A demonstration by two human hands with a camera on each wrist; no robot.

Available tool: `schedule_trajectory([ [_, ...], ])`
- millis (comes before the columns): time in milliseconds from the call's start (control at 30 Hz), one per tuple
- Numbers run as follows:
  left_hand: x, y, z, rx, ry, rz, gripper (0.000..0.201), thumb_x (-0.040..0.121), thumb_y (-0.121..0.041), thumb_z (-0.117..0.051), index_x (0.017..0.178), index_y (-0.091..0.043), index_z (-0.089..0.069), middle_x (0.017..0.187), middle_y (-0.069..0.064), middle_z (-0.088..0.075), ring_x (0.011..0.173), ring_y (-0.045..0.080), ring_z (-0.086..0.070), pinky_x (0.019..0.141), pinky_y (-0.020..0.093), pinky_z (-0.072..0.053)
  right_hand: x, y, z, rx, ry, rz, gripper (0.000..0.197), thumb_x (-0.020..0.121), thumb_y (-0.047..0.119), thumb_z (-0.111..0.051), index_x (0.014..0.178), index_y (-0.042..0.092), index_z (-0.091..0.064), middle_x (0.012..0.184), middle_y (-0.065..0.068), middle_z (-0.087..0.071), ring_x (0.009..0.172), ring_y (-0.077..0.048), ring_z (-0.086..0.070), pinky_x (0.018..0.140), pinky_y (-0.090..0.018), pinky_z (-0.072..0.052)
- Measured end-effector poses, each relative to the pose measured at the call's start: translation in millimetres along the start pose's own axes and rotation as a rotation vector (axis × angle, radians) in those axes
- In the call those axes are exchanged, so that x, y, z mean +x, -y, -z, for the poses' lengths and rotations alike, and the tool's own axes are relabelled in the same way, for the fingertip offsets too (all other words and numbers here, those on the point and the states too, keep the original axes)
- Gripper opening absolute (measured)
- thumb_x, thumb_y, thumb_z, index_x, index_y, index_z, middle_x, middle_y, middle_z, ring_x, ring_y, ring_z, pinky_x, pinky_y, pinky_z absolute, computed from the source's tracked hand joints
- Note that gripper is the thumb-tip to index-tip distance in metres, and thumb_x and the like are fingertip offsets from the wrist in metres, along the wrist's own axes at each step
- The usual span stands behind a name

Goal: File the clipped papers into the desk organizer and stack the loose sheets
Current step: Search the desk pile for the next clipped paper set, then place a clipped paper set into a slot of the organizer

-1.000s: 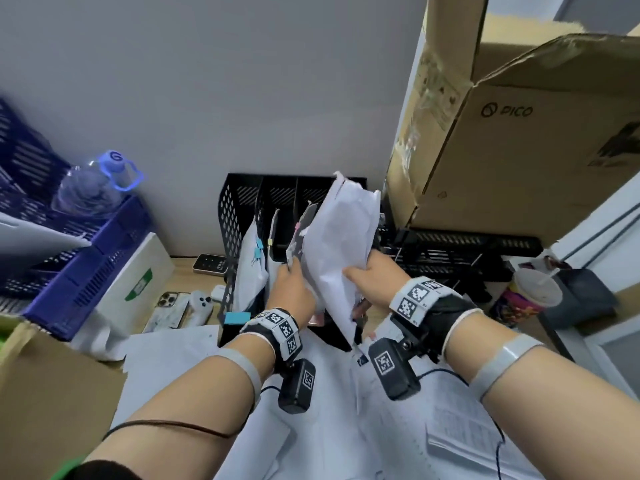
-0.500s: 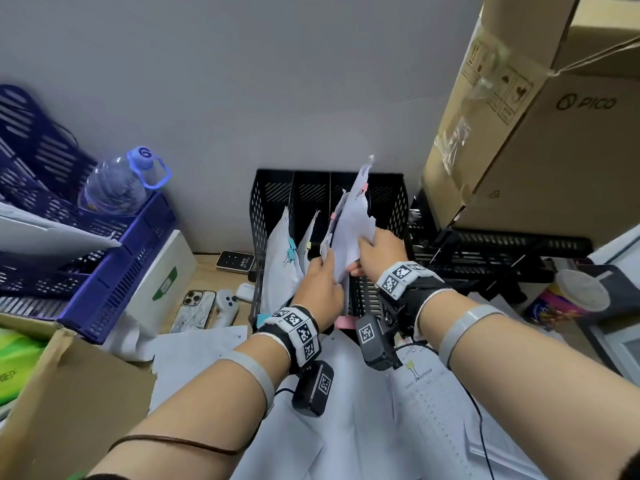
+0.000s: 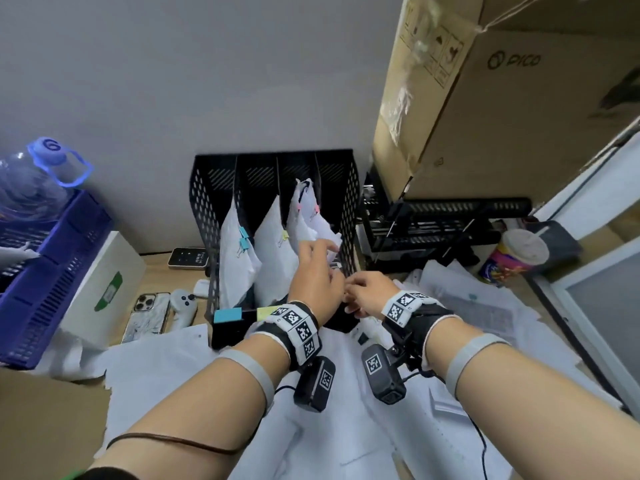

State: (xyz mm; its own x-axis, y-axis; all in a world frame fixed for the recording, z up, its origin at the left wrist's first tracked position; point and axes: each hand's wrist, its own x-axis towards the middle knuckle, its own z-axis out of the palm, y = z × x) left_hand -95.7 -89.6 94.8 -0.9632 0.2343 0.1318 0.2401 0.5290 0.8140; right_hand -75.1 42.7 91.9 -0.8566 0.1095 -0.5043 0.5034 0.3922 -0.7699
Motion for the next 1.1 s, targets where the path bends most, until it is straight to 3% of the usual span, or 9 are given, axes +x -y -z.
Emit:
schedule_trajectory([
  [133,-7,-28,-64,-0.040,0.259,-0.051,0.020,0.090,-0.011,-0.054,0.104,-0.024,-0.059,0.103,-0.005,-0.055,0.079,0.003,-0.056,0.078,0.023,-0.050,-24,-76,53,-0.027,-0.075,-0.170,0.019,0.093,0.012,-0.047,0.086,0.017,-0.064,0.078,-0.004,-0.063,0.071,-0.021,-0.063,0.060,-0.029,-0.051],
  [233,-20,-39,-123,-0.015,0.533,0.095,0.019,0.090,-0.017,-0.058,0.109,-0.021,-0.064,0.099,-0.003,-0.064,0.081,0.015,-0.062,0.078,0.030,-0.054,-41,-137,103,-0.135,-0.116,-0.287,0.021,0.092,0.010,-0.049,0.088,0.011,-0.069,0.098,-0.011,-0.066,0.089,-0.029,-0.064,0.077,-0.037,-0.054],
  [300,-32,-40,-160,0.083,0.645,0.202,0.028,0.090,-0.024,-0.063,0.118,-0.021,-0.061,0.107,-0.002,-0.066,0.095,0.020,-0.066,0.084,0.029,-0.054,-53,-175,135,-0.256,-0.136,-0.371,0.027,0.093,0.014,-0.050,0.110,0.004,-0.068,0.122,-0.015,-0.064,0.112,-0.031,-0.060,0.094,-0.033,-0.047],
  [400,-46,-39,-205,0.158,0.735,0.354,0.052,0.091,-0.030,-0.065,0.139,-0.020,-0.047,0.136,0.009,-0.058,0.121,0.026,-0.059,0.102,0.034,-0.048,-67,-233,172,-0.291,-0.178,-0.506,0.048,0.089,0.024,-0.058,0.135,0.014,-0.052,0.138,-0.013,-0.053,0.127,-0.030,-0.051,0.105,-0.033,-0.040],
  [567,-58,-37,-260,0.141,0.652,0.544,0.070,0.090,-0.029,-0.067,0.148,-0.013,-0.032,0.140,0.016,-0.055,0.124,0.033,-0.057,0.105,0.038,-0.046,-74,-288,213,-0.286,-0.133,-0.574,0.078,0.079,0.029,-0.061,0.148,0.019,-0.026,0.141,-0.015,-0.047,0.118,-0.034,-0.056,0.095,-0.036,-0.048],
  [700,-58,-37,-285,0.155,0.564,0.594,0.058,0.087,-0.028,-0.069,0.135,-0.010,-0.044,0.119,0.014,-0.065,0.109,0.034,-0.063,0.095,0.040,-0.052,-70,-308,228,-0.207,-0.237,-0.509,0.049,0.077,0.023,-0.057,0.123,0.013,-0.042,0.098,-0.010,-0.066,0.080,-0.027,-0.065,0.067,-0.030,-0.052],
  [833,-56,-39,-293,0.139,0.531,0.603,0.026,0.083,-0.018,-0.065,0.106,-0.005,-0.061,0.097,0.015,-0.072,0.085,0.031,-0.068,0.076,0.038,-0.058,-61,-309,249,-0.246,-0.224,-0.408,0.014,0.085,0.015,-0.060,0.097,0.015,-0.055,0.095,-0.004,-0.061,0.087,-0.025,-0.060,0.070,-0.027,-0.045],
  [933,-60,-47,-287,-0.008,0.524,0.617,0.011,0.084,-0.006,-0.060,0.095,-0.003,-0.061,0.097,0.022,-0.071,0.076,0.028,-0.062,0.065,0.035,-0.052,-58,-302,263,-0.161,-0.151,-0.365,0.013,0.085,0.006,-0.056,0.095,0.013,-0.056,0.094,-0.012,-0.065,0.079,-0.028,-0.061,0.059,-0.027,-0.047],
  [1100,-68,-47,-253,-0.254,0.583,0.737,0.042,0.068,0.006,-0.063,0.101,-0.018,-0.072,0.106,0.014,-0.076,0.103,0.038,-0.070,0.088,0.056,-0.057,-49,-269,272,-0.147,-0.084,-0.285,0.026,0.084,0.010,-0.058,0.110,0.013,-0.054,0.110,-0.008,-0.062,0.102,-0.030,-0.059,0.084,-0.036,-0.049],
])
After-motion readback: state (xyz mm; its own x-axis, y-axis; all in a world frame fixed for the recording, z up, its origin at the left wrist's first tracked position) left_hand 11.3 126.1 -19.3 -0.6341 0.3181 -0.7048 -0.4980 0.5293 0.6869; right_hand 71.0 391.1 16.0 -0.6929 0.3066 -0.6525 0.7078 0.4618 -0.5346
